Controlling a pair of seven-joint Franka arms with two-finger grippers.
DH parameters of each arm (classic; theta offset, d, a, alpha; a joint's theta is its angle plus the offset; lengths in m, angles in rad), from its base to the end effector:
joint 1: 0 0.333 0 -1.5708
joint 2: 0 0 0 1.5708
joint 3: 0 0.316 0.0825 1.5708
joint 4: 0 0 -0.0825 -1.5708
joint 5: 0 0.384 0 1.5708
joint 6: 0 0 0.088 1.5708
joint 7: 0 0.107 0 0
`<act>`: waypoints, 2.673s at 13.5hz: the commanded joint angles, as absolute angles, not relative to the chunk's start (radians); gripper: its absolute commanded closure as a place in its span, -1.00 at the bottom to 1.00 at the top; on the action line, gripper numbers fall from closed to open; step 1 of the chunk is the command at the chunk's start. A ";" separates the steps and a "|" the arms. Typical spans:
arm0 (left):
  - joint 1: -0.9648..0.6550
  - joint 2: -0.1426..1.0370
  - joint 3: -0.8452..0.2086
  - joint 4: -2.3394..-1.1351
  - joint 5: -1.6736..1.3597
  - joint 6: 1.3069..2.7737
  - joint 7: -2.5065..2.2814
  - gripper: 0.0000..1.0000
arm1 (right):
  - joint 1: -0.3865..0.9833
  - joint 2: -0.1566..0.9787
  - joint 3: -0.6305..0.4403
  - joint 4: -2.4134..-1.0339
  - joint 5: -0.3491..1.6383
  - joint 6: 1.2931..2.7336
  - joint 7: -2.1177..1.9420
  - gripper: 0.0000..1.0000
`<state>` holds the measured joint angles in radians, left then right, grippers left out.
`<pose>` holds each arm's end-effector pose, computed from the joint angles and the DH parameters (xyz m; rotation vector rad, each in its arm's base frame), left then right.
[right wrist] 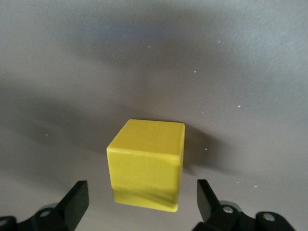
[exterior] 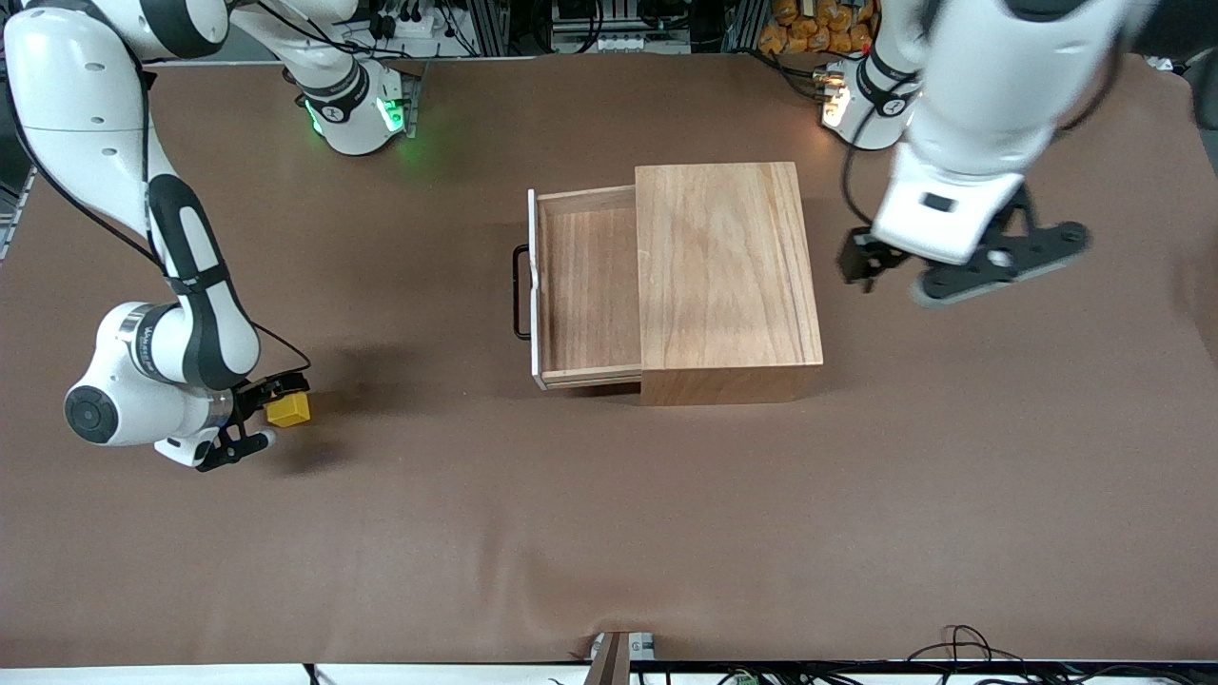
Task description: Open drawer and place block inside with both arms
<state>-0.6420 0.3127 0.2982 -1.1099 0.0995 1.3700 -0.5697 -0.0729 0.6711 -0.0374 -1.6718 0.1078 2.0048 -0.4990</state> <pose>0.5766 -0.2324 0.6436 -2.9350 -0.3420 -0.0734 0.6386 -0.0623 0.1906 -2.9051 -0.4850 0.4490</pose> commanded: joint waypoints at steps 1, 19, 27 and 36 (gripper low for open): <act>-0.519 0.218 0.282 -1.201 0.049 1.362 -0.442 -1.00 | -0.089 0.663 -0.021 -1.681 0.141 2.016 -0.517 0.14; -0.013 -0.037 -0.043 -1.520 0.018 1.462 -0.110 -1.00 | -0.061 0.465 0.323 -1.553 0.319 1.767 -0.126 0.67; 0.002 -0.044 -0.031 -1.500 0.020 1.459 -0.083 -1.00 | 0.144 0.420 0.410 -1.520 0.290 1.807 0.291 0.65; 0.002 -0.061 -0.032 -1.496 0.020 1.428 -0.086 -1.00 | 0.346 0.471 0.407 -1.641 0.160 2.038 0.518 0.63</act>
